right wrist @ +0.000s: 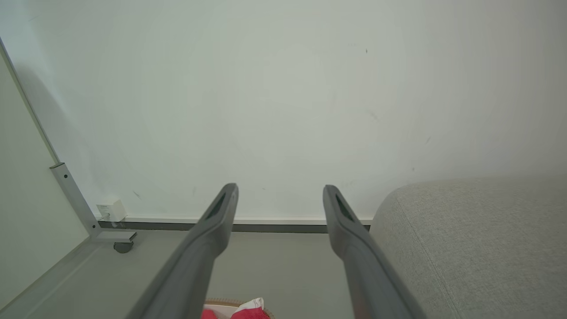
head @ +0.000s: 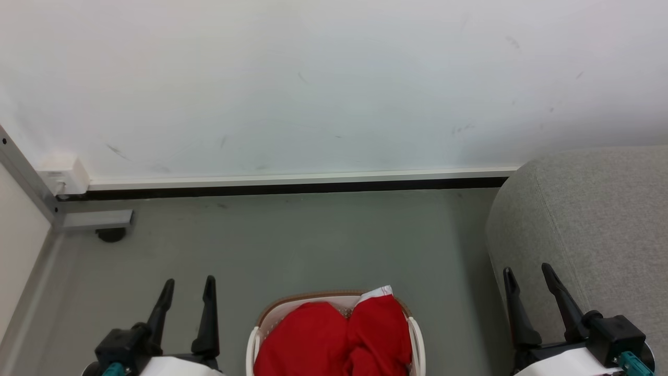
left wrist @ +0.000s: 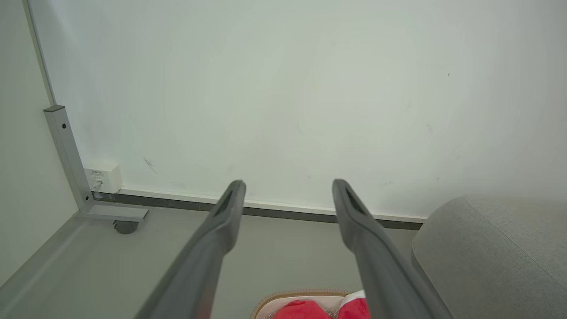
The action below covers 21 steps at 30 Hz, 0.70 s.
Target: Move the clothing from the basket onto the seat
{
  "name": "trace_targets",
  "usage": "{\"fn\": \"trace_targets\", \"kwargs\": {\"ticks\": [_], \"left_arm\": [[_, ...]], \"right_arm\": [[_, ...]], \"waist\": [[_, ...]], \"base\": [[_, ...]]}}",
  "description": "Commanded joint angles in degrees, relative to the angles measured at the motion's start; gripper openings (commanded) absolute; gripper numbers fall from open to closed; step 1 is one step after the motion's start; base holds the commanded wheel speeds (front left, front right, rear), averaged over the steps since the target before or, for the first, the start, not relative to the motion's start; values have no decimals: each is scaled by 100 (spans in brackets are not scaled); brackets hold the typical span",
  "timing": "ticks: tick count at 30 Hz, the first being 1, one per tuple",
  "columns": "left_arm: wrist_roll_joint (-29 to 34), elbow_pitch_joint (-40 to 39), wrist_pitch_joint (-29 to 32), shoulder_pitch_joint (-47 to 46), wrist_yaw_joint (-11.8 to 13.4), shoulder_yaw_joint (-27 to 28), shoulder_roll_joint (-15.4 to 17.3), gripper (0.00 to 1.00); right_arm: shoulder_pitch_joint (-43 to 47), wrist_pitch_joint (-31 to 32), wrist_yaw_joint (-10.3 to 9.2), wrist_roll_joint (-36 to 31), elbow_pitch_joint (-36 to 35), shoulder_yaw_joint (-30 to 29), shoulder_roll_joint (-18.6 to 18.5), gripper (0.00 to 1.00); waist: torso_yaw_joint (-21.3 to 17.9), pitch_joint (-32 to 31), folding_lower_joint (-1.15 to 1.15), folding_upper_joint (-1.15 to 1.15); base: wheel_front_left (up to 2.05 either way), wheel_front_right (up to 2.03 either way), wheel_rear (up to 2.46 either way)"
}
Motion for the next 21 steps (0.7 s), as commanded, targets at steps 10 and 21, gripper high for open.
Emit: {"fn": "trace_targets", "kwargs": {"ticks": [10, 21], "left_arm": [[422, 41, -167, -4, -48, 64, 12, 100], [658, 42, -239, -2, -58, 66, 8, 100]], "right_arm": [[-77, -147, -11, -411, -68, 46, -51, 100], [-84, -217, -12, -626, -71, 77, -51, 100]], "waist": [[-23, -2, 0, 0], [-50, -22, 0, 0]], "base": [[0, 0, 0], [0, 0, 0]]}}
